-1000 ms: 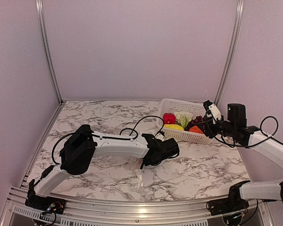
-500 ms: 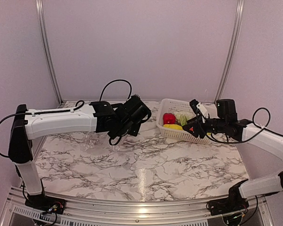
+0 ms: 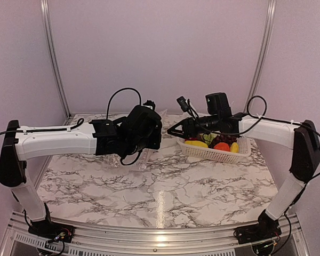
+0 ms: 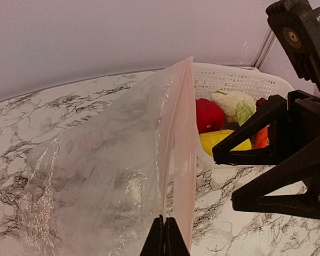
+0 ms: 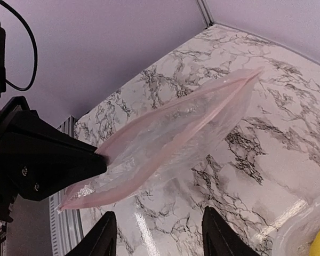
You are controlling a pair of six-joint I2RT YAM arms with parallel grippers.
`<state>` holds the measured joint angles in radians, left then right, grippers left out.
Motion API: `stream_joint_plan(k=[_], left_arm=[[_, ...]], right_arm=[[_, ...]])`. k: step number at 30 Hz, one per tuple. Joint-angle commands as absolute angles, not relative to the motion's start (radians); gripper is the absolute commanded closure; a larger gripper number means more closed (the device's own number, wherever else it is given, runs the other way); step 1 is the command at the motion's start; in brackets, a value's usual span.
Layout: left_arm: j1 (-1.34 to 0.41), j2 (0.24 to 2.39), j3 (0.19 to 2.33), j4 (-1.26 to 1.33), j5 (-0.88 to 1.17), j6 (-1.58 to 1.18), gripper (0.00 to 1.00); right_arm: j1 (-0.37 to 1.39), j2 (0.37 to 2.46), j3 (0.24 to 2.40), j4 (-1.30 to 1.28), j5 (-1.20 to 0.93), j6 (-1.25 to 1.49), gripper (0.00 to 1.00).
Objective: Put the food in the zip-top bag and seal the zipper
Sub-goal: Open the zipper food storage bag at the center of the board.
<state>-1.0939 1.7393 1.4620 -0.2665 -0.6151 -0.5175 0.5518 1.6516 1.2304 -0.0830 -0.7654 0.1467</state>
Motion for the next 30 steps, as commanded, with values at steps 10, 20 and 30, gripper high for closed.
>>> stream_joint_plan(k=[10,20,30], left_arm=[[-1.094,1.743,1.469,-0.223,-0.563,-0.551,1.00],[-1.095,1.844,1.538,-0.259,-0.525,-0.528,0.39],[-1.098,1.845,1.543,-0.316,-0.679,-0.540,0.60]], right_arm=[[0.616,1.837,1.381,-0.019,-0.850,0.350,0.96],[0.623,1.752,1.327,0.026,-0.769,0.400,1.00],[0.623,1.704,1.302,-0.011,-0.707,0.383,1.00]])
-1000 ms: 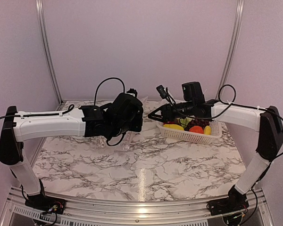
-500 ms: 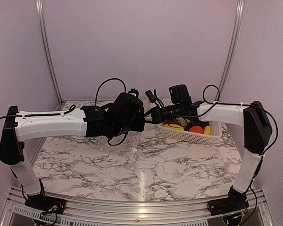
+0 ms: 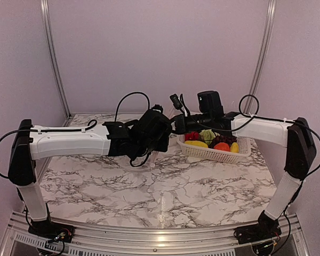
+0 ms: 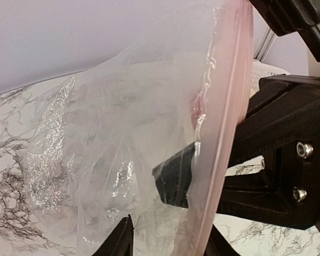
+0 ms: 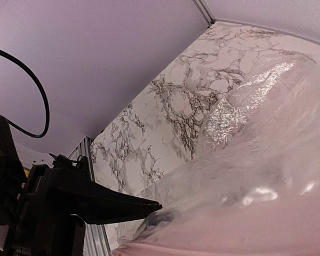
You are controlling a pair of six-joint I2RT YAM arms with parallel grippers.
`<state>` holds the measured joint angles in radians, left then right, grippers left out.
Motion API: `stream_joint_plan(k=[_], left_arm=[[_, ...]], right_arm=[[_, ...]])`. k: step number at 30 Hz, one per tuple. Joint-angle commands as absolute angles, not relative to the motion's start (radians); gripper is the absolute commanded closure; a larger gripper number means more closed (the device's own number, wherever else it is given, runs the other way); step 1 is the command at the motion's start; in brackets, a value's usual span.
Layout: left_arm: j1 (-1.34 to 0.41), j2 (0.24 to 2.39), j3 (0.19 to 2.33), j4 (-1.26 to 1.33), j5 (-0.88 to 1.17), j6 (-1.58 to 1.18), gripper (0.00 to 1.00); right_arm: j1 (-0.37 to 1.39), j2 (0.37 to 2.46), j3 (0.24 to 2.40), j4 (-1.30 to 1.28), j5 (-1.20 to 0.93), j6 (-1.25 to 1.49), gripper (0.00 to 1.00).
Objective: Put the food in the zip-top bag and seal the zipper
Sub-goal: Open the zipper food storage bag at the center of the board.
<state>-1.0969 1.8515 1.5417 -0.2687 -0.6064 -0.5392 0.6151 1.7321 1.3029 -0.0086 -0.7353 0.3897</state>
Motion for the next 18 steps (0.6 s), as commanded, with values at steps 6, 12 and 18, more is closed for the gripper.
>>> stream_joint_plan(k=[6,12,18], left_arm=[[-1.098,1.820,1.532,-0.310,-0.701,-0.515,0.81],[-1.095,1.796,1.514,-0.255,-0.637,-0.477,0.59],[-1.084,1.824,1.536,-0.298,-0.659,-0.474,0.72]], right_arm=[[0.624,1.708,1.301,-0.061,-0.668,0.360,1.00],[0.624,1.721,1.297,-0.088,-0.645,0.340,1.00],[0.623,1.711,1.295,-0.092,-0.653,0.337,1.00]])
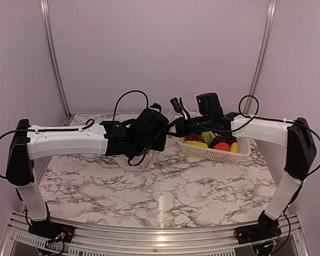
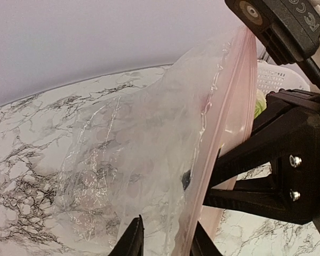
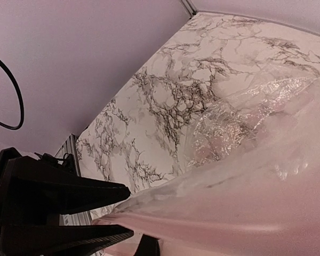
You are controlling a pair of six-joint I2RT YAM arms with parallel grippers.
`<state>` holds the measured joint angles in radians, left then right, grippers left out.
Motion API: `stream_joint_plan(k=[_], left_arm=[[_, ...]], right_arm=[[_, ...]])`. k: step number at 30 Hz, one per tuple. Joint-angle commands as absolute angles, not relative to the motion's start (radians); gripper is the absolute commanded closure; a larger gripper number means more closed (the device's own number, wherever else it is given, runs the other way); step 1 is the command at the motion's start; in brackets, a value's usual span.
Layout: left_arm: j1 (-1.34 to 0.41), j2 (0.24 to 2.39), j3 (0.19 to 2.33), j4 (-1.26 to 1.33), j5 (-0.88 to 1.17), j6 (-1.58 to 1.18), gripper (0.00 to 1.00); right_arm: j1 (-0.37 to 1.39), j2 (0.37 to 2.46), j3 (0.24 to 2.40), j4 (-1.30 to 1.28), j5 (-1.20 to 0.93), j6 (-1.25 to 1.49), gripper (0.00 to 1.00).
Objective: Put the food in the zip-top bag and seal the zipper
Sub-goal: Open the zipper food storage bag at the center of the board.
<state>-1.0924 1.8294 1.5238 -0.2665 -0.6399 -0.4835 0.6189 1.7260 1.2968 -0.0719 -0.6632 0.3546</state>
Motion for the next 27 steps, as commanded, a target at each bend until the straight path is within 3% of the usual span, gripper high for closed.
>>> stream_joint_plan(k=[1,5,9,11,19,23,27], left_arm=[[-1.080,1.826,1.533,-0.298,-0.659,-0.473,0.73],[-1.066,1.842,1.529,-0.294,-0.660,-0.457,0.75],[-1.060,1.882,1.552,-0.269,-0.625,-0.405,0.62],[-1.059,1.916,1.581,-0.269,-0.607,-0.378,0.63],[-1.045,1.923,1.604,-0.290,-0.675,-0.382,0.91],[-1.044,1.843,1.556,-0.306,-0.783,-0.384,0.99],[-1.026,1.777,1.517,-0.338,-0.878,-0.381,1.00]], right_arm=[[0.623,1.707,1.295,-0.091,-0.658,0.338,1.00],[0.623,1.691,1.282,-0.087,-0.670,0.341,1.00],[0.623,1.687,1.277,-0.092,-0.690,0.330,1.00],[0.623,1.686,1.273,-0.094,-0.696,0.330,1.00],[0.610,1.678,1.263,-0.139,-0.646,0.304,1.00],[0.548,1.668,1.225,-0.177,-0.536,0.319,1.00],[0.471,1.659,1.213,-0.231,-0.488,0.329,1.00]])
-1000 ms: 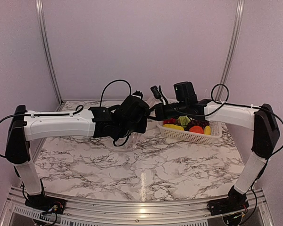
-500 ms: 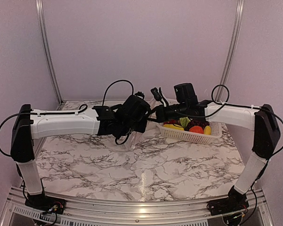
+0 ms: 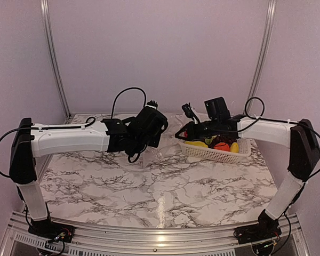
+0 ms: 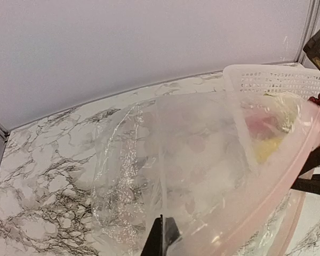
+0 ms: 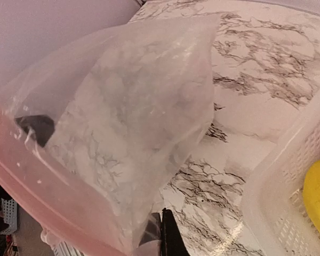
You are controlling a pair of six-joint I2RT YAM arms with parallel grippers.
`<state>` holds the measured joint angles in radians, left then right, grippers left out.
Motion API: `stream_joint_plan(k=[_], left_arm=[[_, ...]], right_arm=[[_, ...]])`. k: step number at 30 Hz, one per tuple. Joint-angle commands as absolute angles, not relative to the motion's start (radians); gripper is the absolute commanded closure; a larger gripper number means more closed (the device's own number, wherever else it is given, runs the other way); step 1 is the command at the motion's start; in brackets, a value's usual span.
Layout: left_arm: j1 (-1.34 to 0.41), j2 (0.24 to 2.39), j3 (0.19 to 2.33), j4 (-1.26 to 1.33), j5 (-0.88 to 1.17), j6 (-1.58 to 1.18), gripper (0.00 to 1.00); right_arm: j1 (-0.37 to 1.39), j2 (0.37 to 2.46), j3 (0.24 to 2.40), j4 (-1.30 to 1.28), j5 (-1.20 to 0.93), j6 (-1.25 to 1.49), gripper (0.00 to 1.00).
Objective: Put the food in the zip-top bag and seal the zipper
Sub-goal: Open the zipper food storage bag at the center of the board, then adjust the bin at the corner of the board.
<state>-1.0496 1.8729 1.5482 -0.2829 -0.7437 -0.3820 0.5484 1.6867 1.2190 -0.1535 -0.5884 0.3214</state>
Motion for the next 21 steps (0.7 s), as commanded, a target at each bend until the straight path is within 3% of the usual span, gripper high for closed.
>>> stream_joint_plan(k=[1,6,12,16,21], left_arm=[[-1.021,1.768,1.508,-0.341,-0.880,-0.380,1.00],[-1.007,1.769,1.490,-0.341,-0.836,-0.382,1.00],[-1.005,1.796,1.489,-0.346,-0.762,-0.383,1.00],[-0.998,1.777,1.472,-0.366,-0.738,-0.387,1.00],[-0.985,1.725,1.438,-0.385,-0.701,-0.369,1.00]], right_arm=[[0.466,1.654,1.212,-0.240,-0.491,0.317,1.00],[0.463,1.622,1.210,-0.247,-0.699,0.248,0.97],[0.450,1.580,1.266,-0.348,-0.904,0.031,0.58],[0.371,1.577,1.348,-0.543,-0.891,-0.252,0.50],[0.218,1.620,1.340,-0.664,-0.626,-0.615,0.51]])
